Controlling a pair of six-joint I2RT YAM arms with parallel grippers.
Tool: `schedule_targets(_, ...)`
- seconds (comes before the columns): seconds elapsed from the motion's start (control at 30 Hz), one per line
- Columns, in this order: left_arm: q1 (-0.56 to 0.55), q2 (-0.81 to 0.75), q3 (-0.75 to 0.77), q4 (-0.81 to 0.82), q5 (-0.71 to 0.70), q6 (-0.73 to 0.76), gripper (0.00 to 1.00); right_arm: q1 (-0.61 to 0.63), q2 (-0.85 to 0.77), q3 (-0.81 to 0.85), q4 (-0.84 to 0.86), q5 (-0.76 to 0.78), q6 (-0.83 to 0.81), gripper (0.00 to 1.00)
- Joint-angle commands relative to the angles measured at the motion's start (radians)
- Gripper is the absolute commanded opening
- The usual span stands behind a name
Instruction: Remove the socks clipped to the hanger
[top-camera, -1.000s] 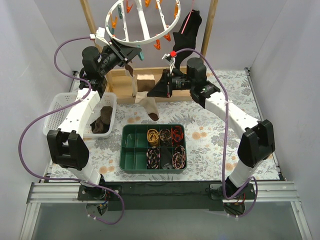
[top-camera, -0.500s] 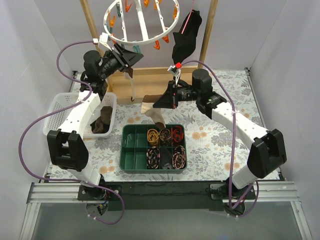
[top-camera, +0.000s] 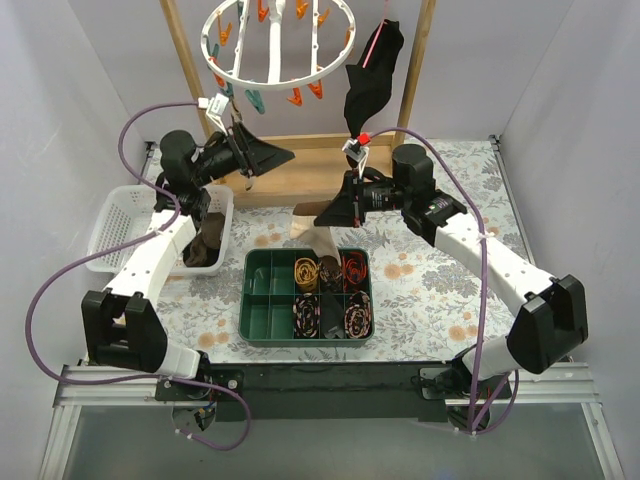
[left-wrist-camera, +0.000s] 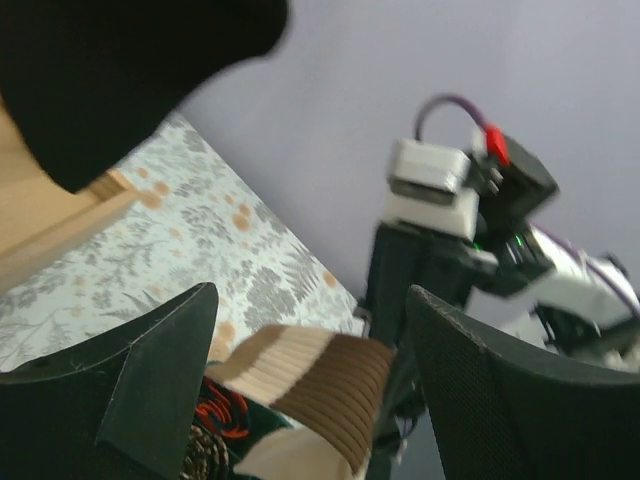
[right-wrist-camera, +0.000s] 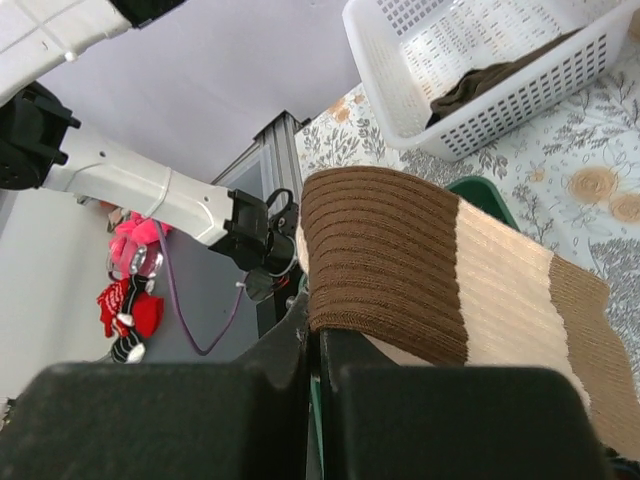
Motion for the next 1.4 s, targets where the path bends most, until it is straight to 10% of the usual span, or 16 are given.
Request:
schedule_targets(0.0, -0.005, -0.087, -0.132, 0.388, 0.28, -0.088, 0.75, 0.006, -0.046, 0.038, -0.129, -0.001, -0.039, 0.01)
schedule_targets(0.17, -0.031, -0.057, -0.261, 0.888, 0.448, -0.383, 0.76, 0.006, -0.066, 0.042, -0.166, -0.037, -0.043, 0.01)
schedule_targets(0.33, -0.098, -0.064, -0.287, 0.869, 0.491, -0.347, 0.76, 0.004, -0.092, 0.059, -0.183, -0.06, -0.039, 0.01)
schedule_targets(0.73, -0.181, -0.181, -0.249, 0.11, 0.417, 0.216, 0.6, 0.006, -0.129, 0.096, -0.203, -0.066, -0.037, 0.01)
schedule_targets(1.03, -0.181, -0.201, -0.255, 0.111, 0.373, 0.178, 0.0, 0.006, -0.129, 0.102, -0.202, -0.063, -0.036, 0.01)
schedule_targets(1.37, -0.139, -0.204, -0.1, -0.327, -0.036, 0.324, 0.0, -0.002, -0.154, 0.099, -0.27, 0.037, -0.086, 0.39)
